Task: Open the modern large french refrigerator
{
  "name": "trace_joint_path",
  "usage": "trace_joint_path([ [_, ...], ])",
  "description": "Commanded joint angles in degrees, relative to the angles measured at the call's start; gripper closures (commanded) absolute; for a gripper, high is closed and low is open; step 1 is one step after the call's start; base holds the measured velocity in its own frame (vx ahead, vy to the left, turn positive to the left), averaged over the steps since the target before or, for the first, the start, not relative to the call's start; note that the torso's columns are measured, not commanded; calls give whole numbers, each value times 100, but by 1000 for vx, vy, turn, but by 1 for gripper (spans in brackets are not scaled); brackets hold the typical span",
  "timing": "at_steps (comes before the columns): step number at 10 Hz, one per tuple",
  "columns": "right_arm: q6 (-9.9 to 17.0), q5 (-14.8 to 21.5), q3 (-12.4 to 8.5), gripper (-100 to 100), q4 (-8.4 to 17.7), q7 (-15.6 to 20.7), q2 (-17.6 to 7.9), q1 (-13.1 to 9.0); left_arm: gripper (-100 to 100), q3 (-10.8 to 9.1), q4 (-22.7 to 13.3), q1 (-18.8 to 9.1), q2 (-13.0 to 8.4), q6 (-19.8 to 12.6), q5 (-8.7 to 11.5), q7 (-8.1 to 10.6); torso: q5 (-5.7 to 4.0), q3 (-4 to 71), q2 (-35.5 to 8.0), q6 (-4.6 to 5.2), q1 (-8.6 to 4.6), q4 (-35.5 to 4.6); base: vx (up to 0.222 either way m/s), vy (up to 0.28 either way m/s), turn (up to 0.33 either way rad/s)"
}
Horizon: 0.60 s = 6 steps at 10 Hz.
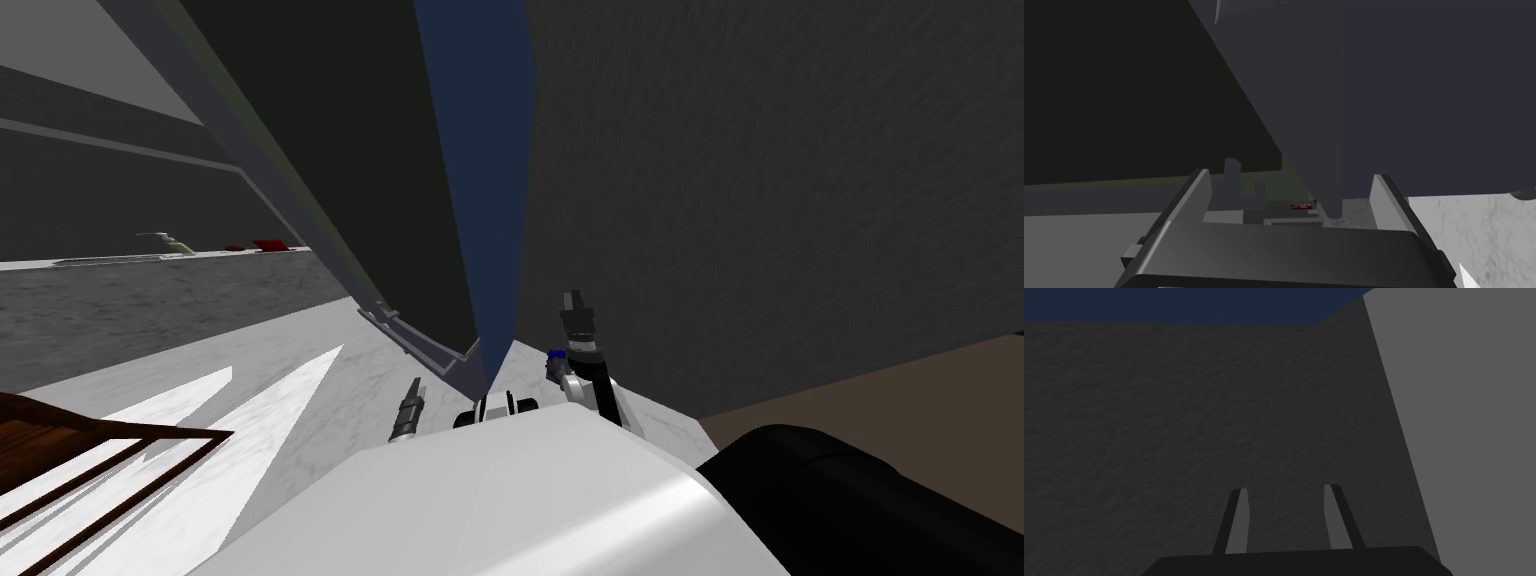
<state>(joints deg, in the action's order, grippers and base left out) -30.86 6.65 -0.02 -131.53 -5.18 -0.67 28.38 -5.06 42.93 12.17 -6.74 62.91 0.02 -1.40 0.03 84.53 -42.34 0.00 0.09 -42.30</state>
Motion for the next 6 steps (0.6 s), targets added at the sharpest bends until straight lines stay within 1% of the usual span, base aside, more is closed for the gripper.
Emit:
trace_joint_path([
  [1, 0, 0, 0, 0, 0, 0, 0, 0, -100, -36, -354, -68, 320, 172, -7, -3, -1, 2, 3, 0, -7, 1, 24, -70, 5],
  [2, 0, 0, 0, 0, 0, 0, 0, 0, -100, -47, -454, -88, 479, 221, -8, -3, -3, 2, 2, 0, -11, 1, 22, -68, 4],
  [4, 0, 0, 0, 0, 0, 0, 0, 0, -100, -47, -454, -88, 479, 221, -8, -3, -2, 2, 3, 0, -1, 1, 10, -24, 0],
  [6, 0, 0, -1, 0, 0, 0, -1, 0, -100, -60, -576, -114, 796, 285, -9, -3, 1, 2, 4, 0, 0, 1, 8, -10, 0],
])
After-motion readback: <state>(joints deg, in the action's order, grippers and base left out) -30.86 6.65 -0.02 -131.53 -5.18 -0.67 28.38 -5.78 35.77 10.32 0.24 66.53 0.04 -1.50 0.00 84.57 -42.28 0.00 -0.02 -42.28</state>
